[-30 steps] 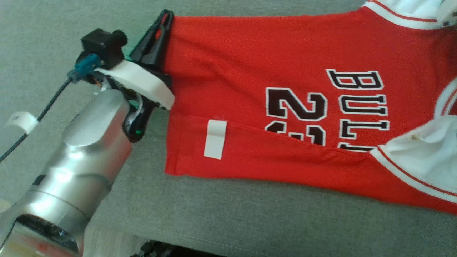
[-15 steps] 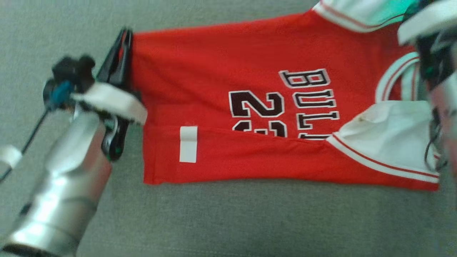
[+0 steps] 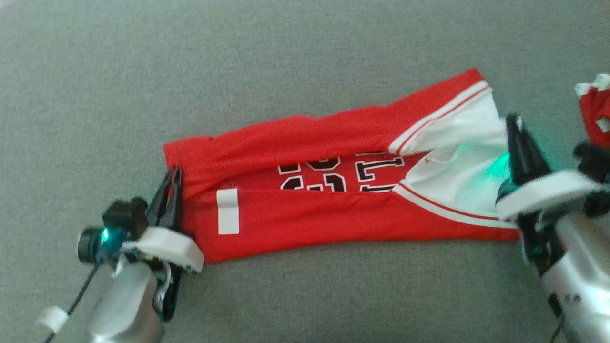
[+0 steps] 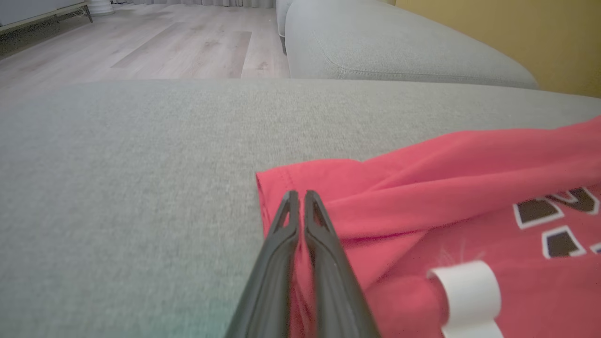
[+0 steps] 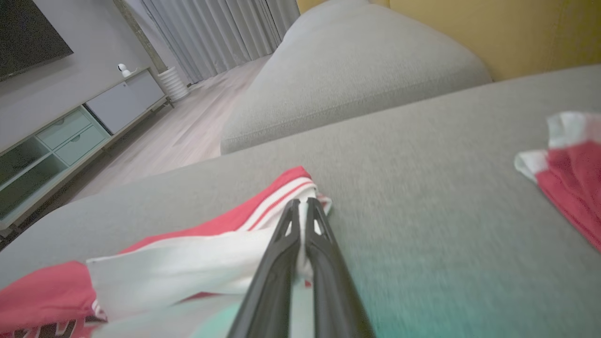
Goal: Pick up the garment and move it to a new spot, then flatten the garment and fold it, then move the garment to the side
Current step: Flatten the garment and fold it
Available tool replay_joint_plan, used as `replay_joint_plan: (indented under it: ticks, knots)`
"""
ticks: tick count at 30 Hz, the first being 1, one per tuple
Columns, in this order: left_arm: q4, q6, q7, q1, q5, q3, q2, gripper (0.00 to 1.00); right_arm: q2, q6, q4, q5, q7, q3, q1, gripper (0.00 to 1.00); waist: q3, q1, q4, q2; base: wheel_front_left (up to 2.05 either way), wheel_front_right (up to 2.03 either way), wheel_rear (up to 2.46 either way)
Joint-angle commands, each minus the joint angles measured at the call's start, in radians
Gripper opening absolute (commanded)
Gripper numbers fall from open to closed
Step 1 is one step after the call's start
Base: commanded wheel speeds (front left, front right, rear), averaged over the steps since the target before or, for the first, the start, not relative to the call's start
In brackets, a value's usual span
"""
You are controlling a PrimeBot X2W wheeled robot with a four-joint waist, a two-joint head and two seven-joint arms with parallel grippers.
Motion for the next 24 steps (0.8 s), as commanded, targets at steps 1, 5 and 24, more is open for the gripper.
replay_joint_plan:
  ticks: [1,5,24]
  knots:
    - [-0.018,0.002,-0.009,0.004,0.014,0.054,0.016,0.00,0.003,-0.001,-0.033,0.011,-0.011,0.014,0.022,0.00,-0.020,0.0003,-0.011,-0.0001,0.00,0.00,0.00]
    - [-0.023,0.002,-0.009,0.071,0.067,0.127,-0.018,1.00,0.035,-0.001,-0.042,0.019,-0.011,0.001,0.087,1.00,-0.040,0.0003,-0.018,-0.0001,0.00,0.00,0.00]
    - [-0.335,0.048,-0.009,0.317,0.303,0.344,-0.124,1.00,0.202,-0.001,-0.201,-0.450,-0.011,-0.218,0.234,1.00,-0.161,0.0003,-0.012,-0.0001,0.00,0.00,0.00]
